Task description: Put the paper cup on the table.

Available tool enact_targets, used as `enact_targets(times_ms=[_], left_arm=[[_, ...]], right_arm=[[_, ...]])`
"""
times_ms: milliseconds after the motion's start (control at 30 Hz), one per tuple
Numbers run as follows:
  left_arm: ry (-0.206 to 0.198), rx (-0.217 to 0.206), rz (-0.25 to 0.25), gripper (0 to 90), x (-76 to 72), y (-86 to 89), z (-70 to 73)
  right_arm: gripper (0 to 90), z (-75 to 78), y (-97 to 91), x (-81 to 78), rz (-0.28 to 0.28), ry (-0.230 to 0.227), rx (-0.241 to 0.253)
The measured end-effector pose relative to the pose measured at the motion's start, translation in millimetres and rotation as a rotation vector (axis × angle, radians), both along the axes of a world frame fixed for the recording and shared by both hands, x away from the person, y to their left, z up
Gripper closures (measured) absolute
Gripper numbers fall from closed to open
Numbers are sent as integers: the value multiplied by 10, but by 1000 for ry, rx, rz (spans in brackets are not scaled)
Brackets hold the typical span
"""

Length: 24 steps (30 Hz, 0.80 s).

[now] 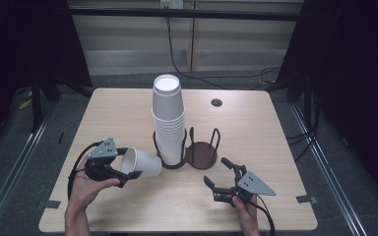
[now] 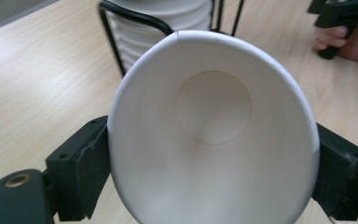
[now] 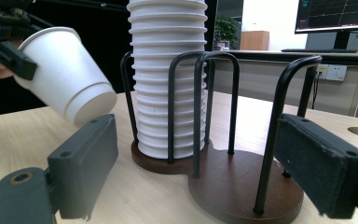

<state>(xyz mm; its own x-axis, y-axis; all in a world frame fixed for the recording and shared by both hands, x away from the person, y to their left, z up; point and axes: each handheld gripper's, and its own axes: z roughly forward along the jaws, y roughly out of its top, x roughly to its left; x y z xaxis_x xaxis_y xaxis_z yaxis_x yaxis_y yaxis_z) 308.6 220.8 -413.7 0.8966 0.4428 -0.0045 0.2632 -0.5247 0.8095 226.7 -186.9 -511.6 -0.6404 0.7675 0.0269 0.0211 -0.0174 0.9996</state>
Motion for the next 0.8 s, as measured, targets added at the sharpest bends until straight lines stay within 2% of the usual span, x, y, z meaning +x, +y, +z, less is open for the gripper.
enact_targets(times_ms=[100, 167, 333, 400, 500, 633, 733, 800], left_arm=[[-9, 2, 26, 125, 48, 59, 93], [-8, 36, 32, 125, 86, 83, 126], [12, 72, 49, 124, 206, 82, 169], [19, 101, 52, 122, 260, 70, 181], [36, 132, 70, 121, 324, 52, 205], [32, 173, 106, 125, 384, 28, 248], [34, 193, 128, 127, 433, 14, 273], [47, 204, 117, 127, 468, 9, 287]], right_arm=[[130, 0, 0, 0, 1, 1, 2], [130, 0, 0, -1, 0, 1, 0], [130, 0, 0, 0, 1, 1, 2], [130, 0, 0, 1, 1, 2, 3], [131, 0, 0, 1, 2, 1, 2], [131, 0, 0, 1, 1, 2, 2], [132, 0, 0, 1, 0, 2, 3], [132, 0, 0, 1, -1, 3, 3]])
